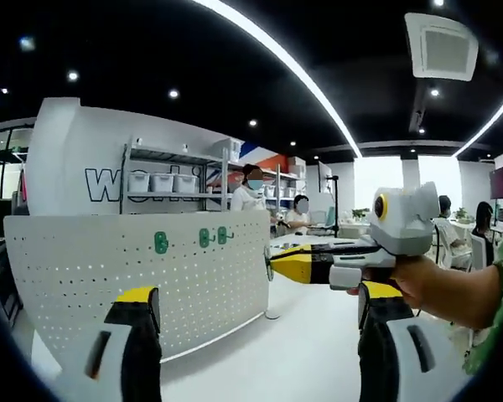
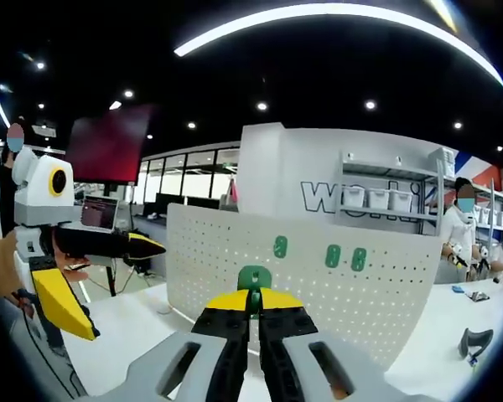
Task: Insert the hook assembly into the mounting plate slot until the hook locks in place.
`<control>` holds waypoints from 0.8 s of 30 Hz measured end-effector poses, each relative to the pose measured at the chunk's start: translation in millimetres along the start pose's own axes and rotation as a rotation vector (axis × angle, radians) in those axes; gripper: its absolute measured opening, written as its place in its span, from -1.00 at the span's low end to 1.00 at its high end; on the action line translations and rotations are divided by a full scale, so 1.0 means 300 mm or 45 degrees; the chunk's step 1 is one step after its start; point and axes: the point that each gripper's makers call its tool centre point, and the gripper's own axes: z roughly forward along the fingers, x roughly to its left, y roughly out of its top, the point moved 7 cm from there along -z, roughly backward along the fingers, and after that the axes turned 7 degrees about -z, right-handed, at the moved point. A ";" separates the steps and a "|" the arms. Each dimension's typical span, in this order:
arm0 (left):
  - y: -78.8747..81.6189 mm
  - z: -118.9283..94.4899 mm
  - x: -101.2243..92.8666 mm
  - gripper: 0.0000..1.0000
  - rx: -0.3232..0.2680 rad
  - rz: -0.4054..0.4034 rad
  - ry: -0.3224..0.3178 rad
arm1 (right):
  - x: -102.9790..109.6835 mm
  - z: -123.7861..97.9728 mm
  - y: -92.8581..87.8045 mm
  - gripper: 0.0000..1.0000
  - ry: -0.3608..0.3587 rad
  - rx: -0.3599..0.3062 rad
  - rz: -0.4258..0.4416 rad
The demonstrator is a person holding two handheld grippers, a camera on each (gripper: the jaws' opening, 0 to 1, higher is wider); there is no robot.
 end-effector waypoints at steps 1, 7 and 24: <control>0.002 -0.002 0.005 1.00 -0.005 0.000 0.001 | -0.002 0.009 0.003 -0.98 -0.006 -0.003 -0.002; -0.004 -0.014 0.047 1.00 -0.004 0.002 0.059 | -0.027 0.077 0.012 -0.98 -0.050 -0.005 -0.015; -0.017 -0.024 0.114 0.96 0.014 -0.018 0.091 | -0.121 0.284 0.014 -0.98 -0.226 -0.015 -0.028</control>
